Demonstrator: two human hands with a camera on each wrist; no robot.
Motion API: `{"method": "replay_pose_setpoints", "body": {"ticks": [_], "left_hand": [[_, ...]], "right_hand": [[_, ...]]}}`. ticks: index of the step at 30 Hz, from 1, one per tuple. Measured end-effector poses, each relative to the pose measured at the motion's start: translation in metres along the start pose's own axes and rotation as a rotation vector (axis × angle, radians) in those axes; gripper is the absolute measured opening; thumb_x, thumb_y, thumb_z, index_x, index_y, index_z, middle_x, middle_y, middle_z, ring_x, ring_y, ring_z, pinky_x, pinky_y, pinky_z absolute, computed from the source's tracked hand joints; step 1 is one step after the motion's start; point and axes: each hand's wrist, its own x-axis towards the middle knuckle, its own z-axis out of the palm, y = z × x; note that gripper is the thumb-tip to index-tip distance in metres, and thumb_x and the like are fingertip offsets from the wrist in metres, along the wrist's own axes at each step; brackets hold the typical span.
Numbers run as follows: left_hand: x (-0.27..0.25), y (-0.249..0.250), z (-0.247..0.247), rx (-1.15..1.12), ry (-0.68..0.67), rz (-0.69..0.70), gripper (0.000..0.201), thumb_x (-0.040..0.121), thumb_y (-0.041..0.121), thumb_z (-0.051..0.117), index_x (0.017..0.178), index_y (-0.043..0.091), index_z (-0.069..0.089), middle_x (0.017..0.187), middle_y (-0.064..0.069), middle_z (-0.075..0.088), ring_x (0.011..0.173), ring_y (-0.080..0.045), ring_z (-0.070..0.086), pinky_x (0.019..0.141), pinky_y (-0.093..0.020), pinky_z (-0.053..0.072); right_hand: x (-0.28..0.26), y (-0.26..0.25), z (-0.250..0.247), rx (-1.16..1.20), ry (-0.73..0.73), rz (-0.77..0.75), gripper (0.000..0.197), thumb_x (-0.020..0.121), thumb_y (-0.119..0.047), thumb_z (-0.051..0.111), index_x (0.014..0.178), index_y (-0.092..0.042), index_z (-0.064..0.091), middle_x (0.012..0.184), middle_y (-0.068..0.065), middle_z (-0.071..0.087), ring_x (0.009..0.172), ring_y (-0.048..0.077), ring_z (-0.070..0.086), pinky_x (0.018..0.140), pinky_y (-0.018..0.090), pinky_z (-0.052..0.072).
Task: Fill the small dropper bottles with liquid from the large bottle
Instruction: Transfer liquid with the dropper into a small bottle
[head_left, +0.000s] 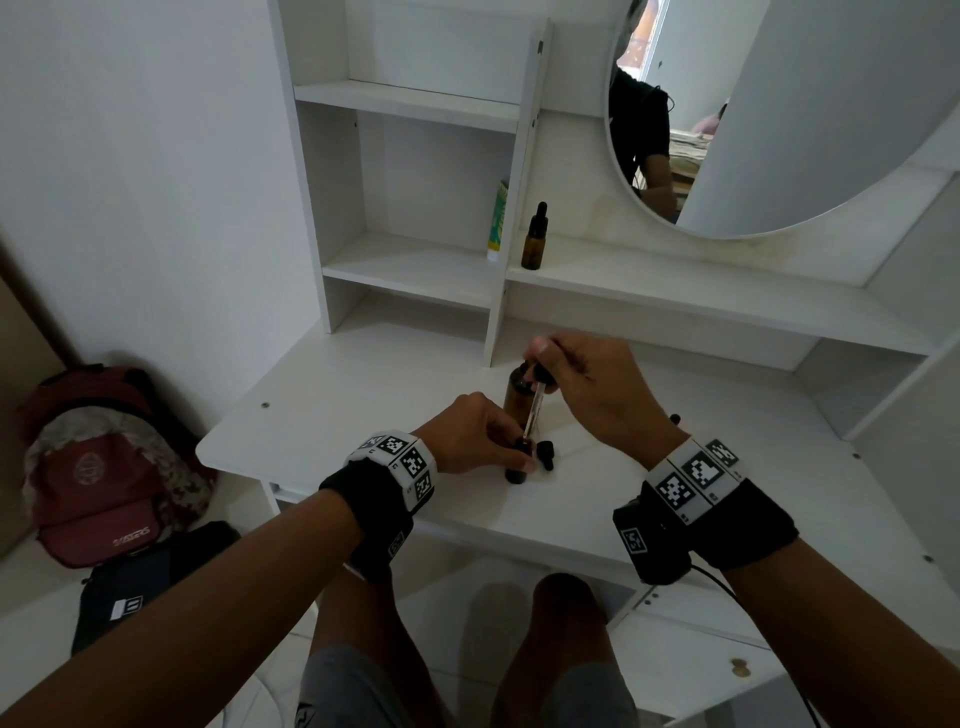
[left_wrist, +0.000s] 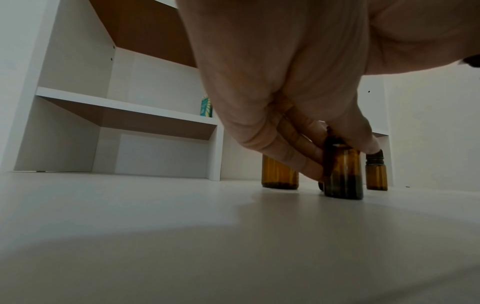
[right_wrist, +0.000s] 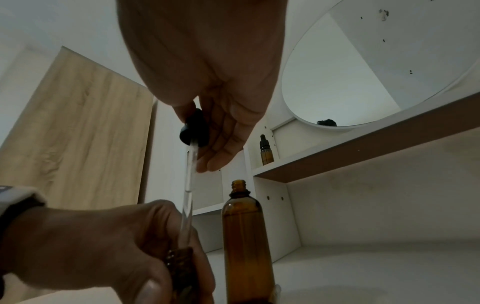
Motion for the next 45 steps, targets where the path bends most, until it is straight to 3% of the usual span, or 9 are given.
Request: {"method": "replay_pose_setpoints", "body": {"ticks": [3,6,13,21,28,32,38,43,45], "left_hand": [[0.000,-0.001,-0.001,0.001,-0.001,-0.003,0.024,0.074,0.027,0.086,0.094,0.015,0.080,0.092,0.001,0.078,0.088,-0.011,0.073,0.091,-0.037,0.058],[-0.002,0.000,-0.003,0.014,0.004,-0.004,0.026,0.074,0.028,0.086,0.096,0.015,0.080,0.093,0.001,0.078,0.088,-0.011,0.073,0.091,-0.036,0.058],[-0.001,0.002,-0.002,0.038,0.002,0.007,0.026,0.075,0.028,0.085,0.097,0.015,0.080,0.093,0.000,0.078,0.088,-0.012,0.073,0.089,-0.034,0.058],[0.000,0.001,-0.001,0.038,-0.003,-0.008,0.027,0.075,0.029,0.085,0.097,0.013,0.080,0.093,-0.002,0.078,0.089,-0.014,0.073,0.090,-0.035,0.057],[0.000,0.001,-0.001,0.018,-0.010,-0.005,0.027,0.075,0.028,0.085,0.097,0.015,0.080,0.095,-0.001,0.078,0.090,-0.012,0.073,0.091,-0.033,0.057],[0.000,0.000,-0.001,0.005,-0.008,-0.007,0.027,0.074,0.028,0.085,0.097,0.015,0.080,0.095,-0.001,0.078,0.090,-0.012,0.073,0.091,-0.034,0.058],[0.001,-0.001,-0.001,0.008,-0.003,-0.010,0.027,0.074,0.028,0.085,0.097,0.015,0.080,0.094,0.000,0.078,0.089,-0.011,0.073,0.091,-0.035,0.058],[0.001,-0.002,-0.001,0.013,-0.006,-0.010,0.027,0.074,0.029,0.085,0.097,0.016,0.080,0.094,0.000,0.078,0.089,-0.013,0.073,0.091,-0.037,0.058],[0.001,-0.002,-0.001,0.010,-0.002,-0.008,0.027,0.074,0.028,0.085,0.097,0.015,0.080,0.094,0.000,0.078,0.090,-0.012,0.073,0.091,-0.035,0.058]], "right_hand": [[0.000,0.004,0.005,-0.034,-0.041,-0.003,0.036,0.099,-0.035,0.046,0.093,-0.009,0.071,0.078,0.002,0.072,0.069,0.019,0.069,0.070,0.041,0.058],[-0.001,0.003,0.009,-0.069,-0.056,-0.059,0.033,0.100,-0.030,0.047,0.085,-0.012,0.070,0.076,0.001,0.072,0.068,0.008,0.069,0.069,0.031,0.059],[0.002,0.003,0.007,-0.130,-0.108,-0.066,0.038,0.100,-0.034,0.047,0.090,-0.009,0.074,0.077,-0.005,0.072,0.069,0.002,0.069,0.072,0.028,0.060],[0.003,0.005,0.005,-0.164,-0.134,-0.066,0.040,0.100,-0.033,0.047,0.090,-0.006,0.074,0.079,0.000,0.074,0.070,0.010,0.071,0.071,0.033,0.059],[0.004,0.003,0.002,-0.183,-0.167,-0.065,0.041,0.100,-0.033,0.046,0.088,-0.005,0.073,0.079,-0.003,0.073,0.070,0.009,0.071,0.072,0.031,0.059],[0.005,0.006,0.002,-0.232,-0.216,-0.062,0.046,0.100,-0.038,0.043,0.081,-0.005,0.069,0.075,0.006,0.072,0.068,0.023,0.070,0.068,0.041,0.057],[0.006,0.005,0.000,-0.249,-0.229,-0.073,0.046,0.100,-0.038,0.043,0.081,-0.005,0.069,0.075,0.006,0.072,0.066,0.023,0.069,0.067,0.038,0.056],[0.006,0.005,-0.001,-0.276,-0.228,-0.066,0.044,0.101,-0.035,0.041,0.083,-0.005,0.069,0.068,-0.002,0.066,0.059,0.013,0.062,0.059,0.020,0.050],[0.005,0.007,0.000,-0.294,-0.250,-0.078,0.044,0.102,-0.036,0.041,0.083,-0.007,0.068,0.071,0.001,0.068,0.062,0.016,0.065,0.064,0.029,0.054]]}}
